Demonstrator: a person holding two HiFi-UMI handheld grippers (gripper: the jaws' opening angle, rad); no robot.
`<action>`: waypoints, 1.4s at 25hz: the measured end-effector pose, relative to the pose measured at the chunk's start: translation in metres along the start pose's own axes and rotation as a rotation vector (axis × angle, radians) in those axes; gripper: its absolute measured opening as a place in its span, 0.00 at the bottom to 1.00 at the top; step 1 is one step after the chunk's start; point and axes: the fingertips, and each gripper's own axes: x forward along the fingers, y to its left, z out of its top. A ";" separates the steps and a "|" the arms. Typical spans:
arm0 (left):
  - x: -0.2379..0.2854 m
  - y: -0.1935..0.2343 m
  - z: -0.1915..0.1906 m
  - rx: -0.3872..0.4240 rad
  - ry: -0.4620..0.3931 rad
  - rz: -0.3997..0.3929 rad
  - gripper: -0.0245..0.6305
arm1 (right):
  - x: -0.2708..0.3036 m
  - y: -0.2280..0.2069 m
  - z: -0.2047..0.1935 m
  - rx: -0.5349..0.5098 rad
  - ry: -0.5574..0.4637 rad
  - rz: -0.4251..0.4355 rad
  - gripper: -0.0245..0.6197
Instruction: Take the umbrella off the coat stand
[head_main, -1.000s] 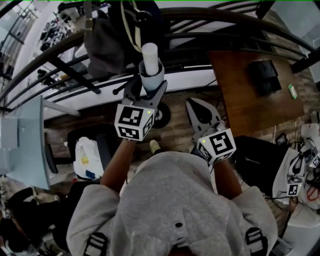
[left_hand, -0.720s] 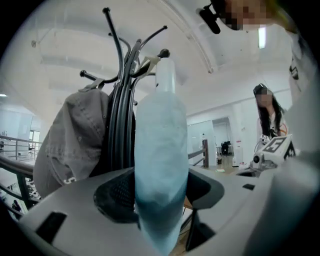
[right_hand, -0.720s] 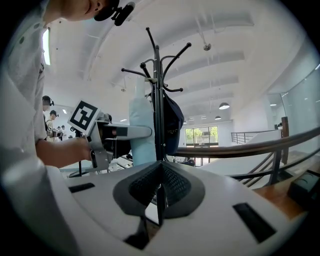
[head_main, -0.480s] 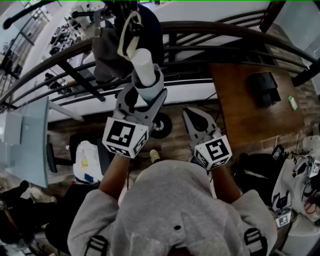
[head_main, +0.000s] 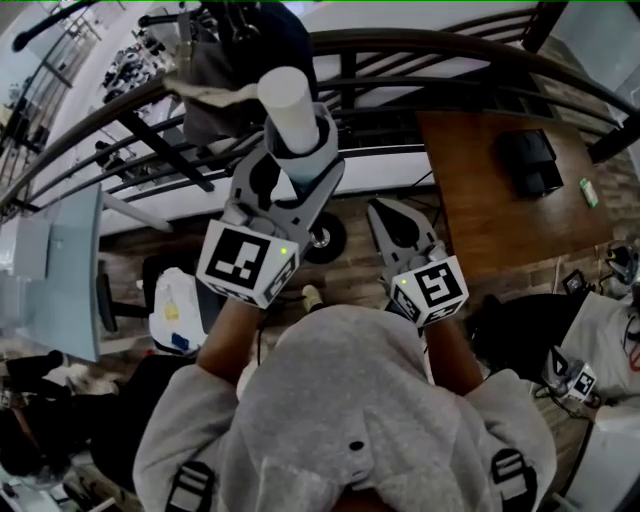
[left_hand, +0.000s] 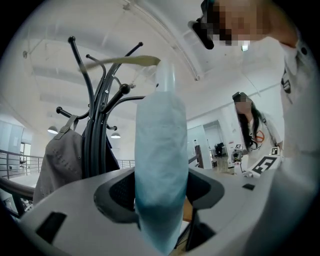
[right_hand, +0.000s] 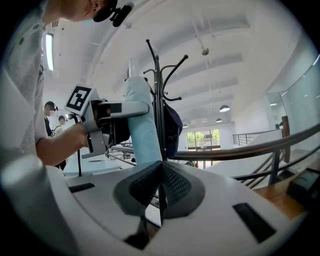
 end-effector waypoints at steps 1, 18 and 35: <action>-0.001 -0.004 -0.002 -0.004 0.005 -0.002 0.46 | -0.004 0.000 0.000 0.002 -0.004 -0.003 0.05; -0.027 -0.089 -0.065 -0.102 0.111 0.092 0.46 | -0.093 -0.051 -0.018 0.039 0.003 -0.033 0.05; -0.086 -0.138 -0.103 -0.162 0.244 0.226 0.46 | -0.126 -0.042 -0.049 0.121 0.059 0.021 0.05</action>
